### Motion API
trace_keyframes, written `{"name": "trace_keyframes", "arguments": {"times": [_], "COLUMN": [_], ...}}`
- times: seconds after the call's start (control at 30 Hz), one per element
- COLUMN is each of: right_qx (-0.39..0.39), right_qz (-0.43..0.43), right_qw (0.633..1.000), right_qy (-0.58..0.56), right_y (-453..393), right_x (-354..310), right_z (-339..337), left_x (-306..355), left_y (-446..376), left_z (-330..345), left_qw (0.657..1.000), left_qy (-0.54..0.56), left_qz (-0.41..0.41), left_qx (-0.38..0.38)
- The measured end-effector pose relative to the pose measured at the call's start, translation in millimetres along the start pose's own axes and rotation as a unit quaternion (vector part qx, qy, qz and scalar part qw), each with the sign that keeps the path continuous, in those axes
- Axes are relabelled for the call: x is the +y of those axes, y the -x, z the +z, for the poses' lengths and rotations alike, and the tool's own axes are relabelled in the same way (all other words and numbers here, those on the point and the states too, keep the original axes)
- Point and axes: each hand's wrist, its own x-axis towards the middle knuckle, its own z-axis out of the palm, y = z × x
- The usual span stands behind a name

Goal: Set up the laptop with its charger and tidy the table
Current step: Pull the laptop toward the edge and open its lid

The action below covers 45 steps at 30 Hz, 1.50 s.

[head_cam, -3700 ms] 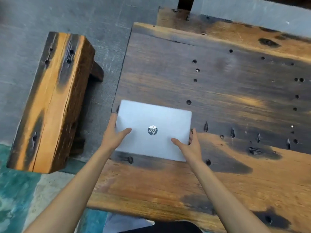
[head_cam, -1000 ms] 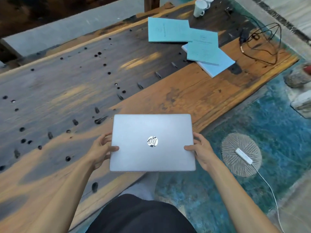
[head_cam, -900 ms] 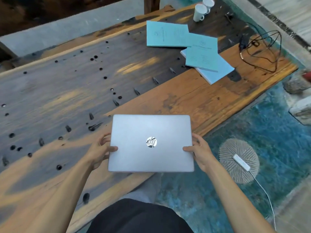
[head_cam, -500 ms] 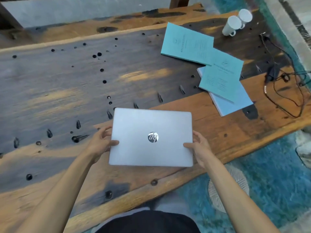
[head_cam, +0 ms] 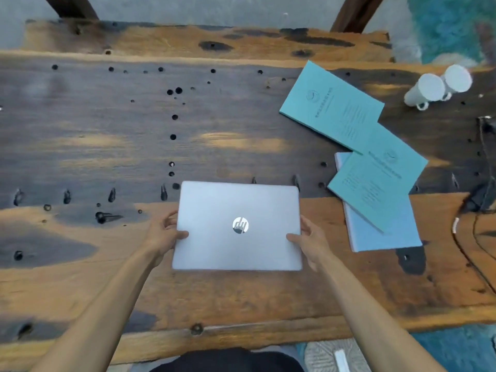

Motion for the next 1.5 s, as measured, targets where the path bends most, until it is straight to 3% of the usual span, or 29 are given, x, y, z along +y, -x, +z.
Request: {"name": "trace_keyframes", "arguments": {"times": [0.33,0.93,1.5], "right_qx": [-0.046,0.032,0.088], "right_qz": [0.018,0.009,-0.014], "right_qw": [0.998,0.999,0.989], "right_qy": [0.032,0.032,0.114], "right_y": [-42.0,-36.9,-36.4], "right_x": [-17.2,0.4,-4.0], "right_z": [-23.5,-16.4,-7.5], "left_x": [-1.7,-5.4,0.5], "left_y": [-1.8,-14.7,-19.7], "left_z": [37.9,46.2,55.8], "left_qw": [0.997,0.997,0.986], "left_qy": [0.039,0.028,-0.114], "left_qz": [-0.012,-0.006,-0.010], "left_qx": [0.061,0.074,0.125]}}
